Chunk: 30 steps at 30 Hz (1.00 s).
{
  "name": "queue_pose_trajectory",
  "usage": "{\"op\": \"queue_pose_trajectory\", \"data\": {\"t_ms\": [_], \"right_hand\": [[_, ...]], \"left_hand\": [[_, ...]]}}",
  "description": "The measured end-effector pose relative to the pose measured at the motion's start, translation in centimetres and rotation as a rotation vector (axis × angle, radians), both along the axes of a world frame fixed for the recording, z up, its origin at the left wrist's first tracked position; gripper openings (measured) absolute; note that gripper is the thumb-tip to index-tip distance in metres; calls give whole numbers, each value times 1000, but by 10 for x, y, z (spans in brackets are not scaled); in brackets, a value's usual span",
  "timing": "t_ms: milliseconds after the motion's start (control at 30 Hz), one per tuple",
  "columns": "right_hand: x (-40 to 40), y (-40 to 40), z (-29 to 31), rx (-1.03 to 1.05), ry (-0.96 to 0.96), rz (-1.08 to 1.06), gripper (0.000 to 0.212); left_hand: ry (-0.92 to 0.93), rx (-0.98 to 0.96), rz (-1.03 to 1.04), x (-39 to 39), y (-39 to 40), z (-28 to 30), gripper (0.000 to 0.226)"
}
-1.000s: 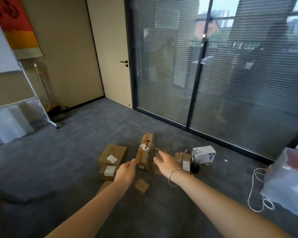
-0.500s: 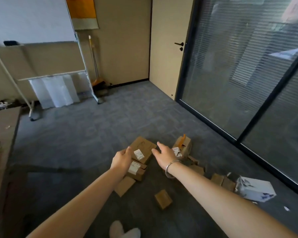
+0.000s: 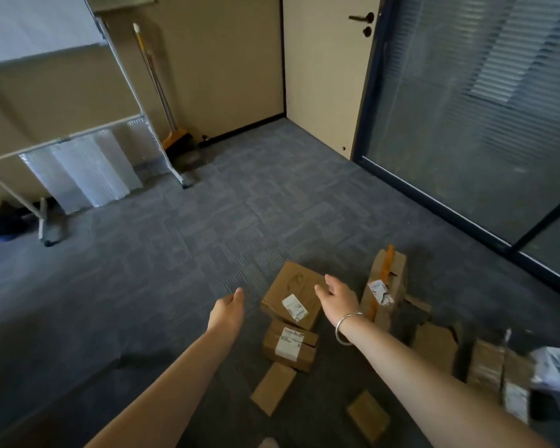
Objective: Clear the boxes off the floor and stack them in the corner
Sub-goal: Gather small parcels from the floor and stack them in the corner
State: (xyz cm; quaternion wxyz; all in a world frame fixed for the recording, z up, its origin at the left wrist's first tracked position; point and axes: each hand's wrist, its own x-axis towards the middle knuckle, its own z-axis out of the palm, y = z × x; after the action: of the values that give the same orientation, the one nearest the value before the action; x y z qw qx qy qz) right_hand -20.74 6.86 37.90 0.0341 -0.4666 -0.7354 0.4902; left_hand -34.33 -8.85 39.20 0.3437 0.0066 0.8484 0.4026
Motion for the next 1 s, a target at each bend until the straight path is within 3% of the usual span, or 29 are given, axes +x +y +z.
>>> {"op": "queue_pose_trajectory", "data": {"t_ms": [233, 600, 1000], "right_hand": [[-54, 53, -93, -38, -83, -105, 52], [-100, 118, -319, -43, -97, -167, 54], [-125, 130, -566, -69, -203, -152, 53]], "left_hand": [[-17, -55, -40, -68, 52, -96, 39], [-18, -109, -79, -119, 142, -316, 50], [4, -194, -158, -140, 156, -560, 51]]}}
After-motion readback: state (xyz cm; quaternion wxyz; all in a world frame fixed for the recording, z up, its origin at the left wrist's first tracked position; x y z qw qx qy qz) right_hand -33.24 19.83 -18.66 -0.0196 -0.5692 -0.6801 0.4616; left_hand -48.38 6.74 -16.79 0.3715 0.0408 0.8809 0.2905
